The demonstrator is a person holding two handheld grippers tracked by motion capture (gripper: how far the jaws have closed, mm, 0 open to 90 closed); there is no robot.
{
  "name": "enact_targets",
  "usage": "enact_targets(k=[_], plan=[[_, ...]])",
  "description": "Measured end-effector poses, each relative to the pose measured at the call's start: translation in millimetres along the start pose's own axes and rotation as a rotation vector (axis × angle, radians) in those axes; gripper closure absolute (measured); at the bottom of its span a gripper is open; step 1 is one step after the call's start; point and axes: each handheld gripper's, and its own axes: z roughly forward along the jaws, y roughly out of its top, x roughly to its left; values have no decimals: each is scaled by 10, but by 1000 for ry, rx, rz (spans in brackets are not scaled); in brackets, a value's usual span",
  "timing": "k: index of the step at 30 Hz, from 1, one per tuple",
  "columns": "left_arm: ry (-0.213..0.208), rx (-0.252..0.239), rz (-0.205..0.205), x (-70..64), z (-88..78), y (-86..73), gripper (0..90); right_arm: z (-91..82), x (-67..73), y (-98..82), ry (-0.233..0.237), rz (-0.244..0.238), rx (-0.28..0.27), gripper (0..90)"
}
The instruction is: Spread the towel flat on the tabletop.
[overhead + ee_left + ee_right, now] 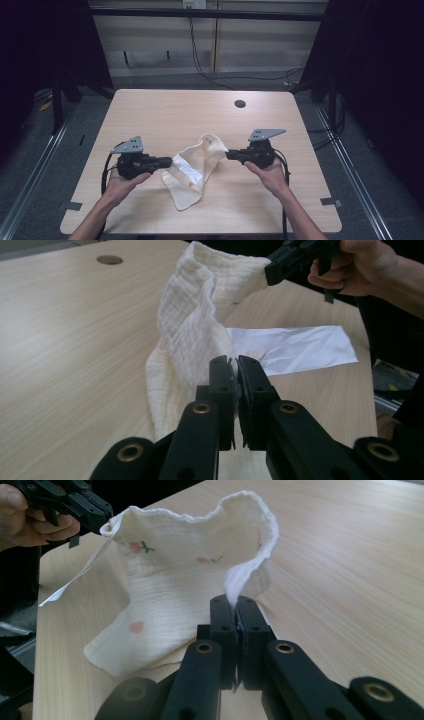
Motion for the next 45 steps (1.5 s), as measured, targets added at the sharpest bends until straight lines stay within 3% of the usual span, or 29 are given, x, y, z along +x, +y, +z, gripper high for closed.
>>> enact_targets(k=[10, 19, 27, 32, 37, 45], plan=[[10, -35, 3, 33, -168, 206, 863, -314, 10, 261, -10, -26, -46, 875], [14, -95, 44, -46, -341, 493, 864, -604, 101, 541, -28, -74, -102, 876], [21, -124, 51, -75, -393, 591, 864, -835, 147, 708, -51, -102, -114, 876], [35, -154, 77, -125, -502, 728, 864, -973, 201, 819, -65, -131, -138, 875], [47, -177, 90, -167, -623, 779, 863, -1082, 253, 840, -69, -139, -151, 876], [30, -197, 107, -261, -712, 841, 863, -1153, 408, 774, -68, -158, -115, 877]])
